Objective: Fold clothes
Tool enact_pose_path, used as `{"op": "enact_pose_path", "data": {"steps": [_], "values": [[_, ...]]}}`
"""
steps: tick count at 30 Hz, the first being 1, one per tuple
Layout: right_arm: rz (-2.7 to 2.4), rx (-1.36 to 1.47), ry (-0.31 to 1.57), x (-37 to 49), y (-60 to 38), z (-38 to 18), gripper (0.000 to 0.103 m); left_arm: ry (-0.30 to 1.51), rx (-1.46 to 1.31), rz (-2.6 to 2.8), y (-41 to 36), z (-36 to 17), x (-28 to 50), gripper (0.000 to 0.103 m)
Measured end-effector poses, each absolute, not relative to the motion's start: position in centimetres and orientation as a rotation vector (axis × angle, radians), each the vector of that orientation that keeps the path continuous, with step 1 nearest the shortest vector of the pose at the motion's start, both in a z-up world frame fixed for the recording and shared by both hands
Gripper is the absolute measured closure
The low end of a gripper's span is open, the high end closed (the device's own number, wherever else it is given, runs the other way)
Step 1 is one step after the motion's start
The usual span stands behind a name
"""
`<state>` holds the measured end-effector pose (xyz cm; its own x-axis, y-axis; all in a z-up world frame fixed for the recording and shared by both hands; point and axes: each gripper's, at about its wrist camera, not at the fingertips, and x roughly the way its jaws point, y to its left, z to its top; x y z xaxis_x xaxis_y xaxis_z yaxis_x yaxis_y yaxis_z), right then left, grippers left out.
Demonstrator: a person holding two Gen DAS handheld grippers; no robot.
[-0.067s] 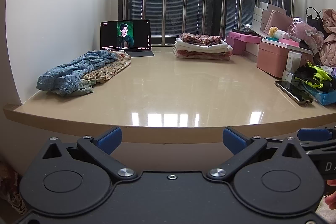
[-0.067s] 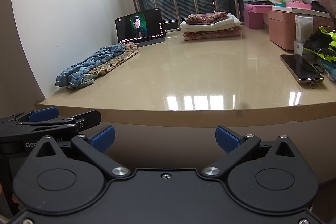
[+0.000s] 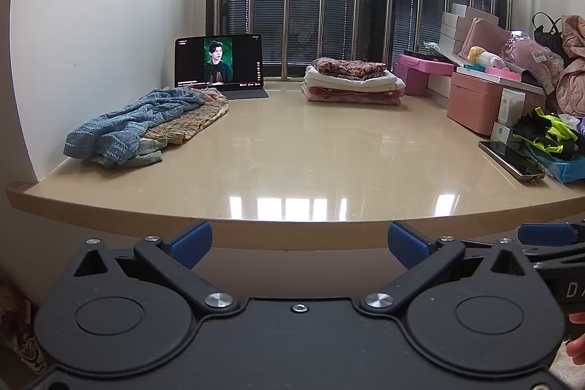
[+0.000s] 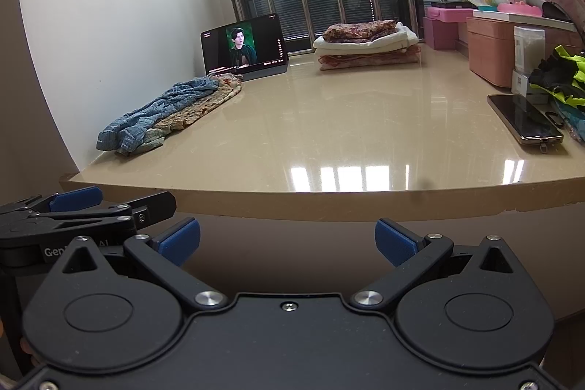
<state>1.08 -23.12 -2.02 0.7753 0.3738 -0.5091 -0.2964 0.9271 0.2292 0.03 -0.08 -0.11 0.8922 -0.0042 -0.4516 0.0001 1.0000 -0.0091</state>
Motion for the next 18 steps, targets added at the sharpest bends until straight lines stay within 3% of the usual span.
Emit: {"op": "enact_pose_path", "data": {"steps": [18], "values": [[0.364, 0.14, 0.579, 1.06, -23.52, -1.97, 0.0, 0.471, -0.011, 0.001, -0.2, -0.35, -0.15, 0.0]]}}
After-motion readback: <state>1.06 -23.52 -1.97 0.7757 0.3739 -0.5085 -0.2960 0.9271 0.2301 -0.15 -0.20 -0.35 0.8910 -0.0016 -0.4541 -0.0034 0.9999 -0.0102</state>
